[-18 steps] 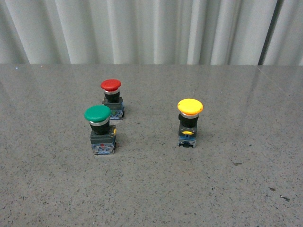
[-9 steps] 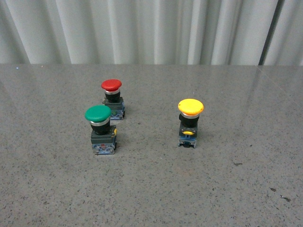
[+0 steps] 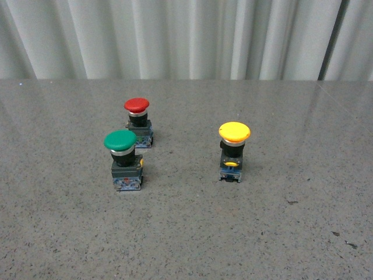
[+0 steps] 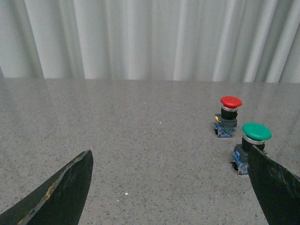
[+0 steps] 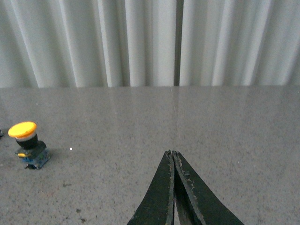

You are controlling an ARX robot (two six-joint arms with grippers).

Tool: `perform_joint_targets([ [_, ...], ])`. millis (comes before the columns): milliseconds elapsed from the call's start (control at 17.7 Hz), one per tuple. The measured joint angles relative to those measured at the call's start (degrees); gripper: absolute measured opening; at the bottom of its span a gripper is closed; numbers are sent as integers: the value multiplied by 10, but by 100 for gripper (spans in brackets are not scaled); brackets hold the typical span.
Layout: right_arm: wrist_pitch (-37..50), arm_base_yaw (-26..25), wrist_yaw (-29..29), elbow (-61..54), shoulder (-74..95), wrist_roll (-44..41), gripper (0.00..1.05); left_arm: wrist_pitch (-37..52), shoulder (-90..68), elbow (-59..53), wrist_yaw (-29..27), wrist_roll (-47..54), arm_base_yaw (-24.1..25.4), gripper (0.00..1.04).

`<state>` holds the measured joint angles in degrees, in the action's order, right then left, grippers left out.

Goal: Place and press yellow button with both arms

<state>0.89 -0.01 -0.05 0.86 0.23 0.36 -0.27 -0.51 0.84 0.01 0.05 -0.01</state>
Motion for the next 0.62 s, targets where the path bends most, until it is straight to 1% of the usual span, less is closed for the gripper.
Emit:
perform_joint_targets([
  [57,-14,0,1,-1,0,0,2,1,0,0,0,0,0,98],
  [170,-9,0,0,-1,0,0,2,0,0,0,-1,0,0,98],
  [226,-12,0,0,-1,0,0,5,0,0,0,0,0,0,98],
  [283,-11,0,0,-1,0,0,16,0,0,0,0,0,0,98],
  [339,-12,0,0,-1,0,0,26,0,0,0,0,0,0,98],
  [452,-11,0,0,-1,0,0,49,0,0,0,0,0,0,98],
  [622,-11,0,0,-1,0,0,82,0,0,0,0,0,0,98],
])
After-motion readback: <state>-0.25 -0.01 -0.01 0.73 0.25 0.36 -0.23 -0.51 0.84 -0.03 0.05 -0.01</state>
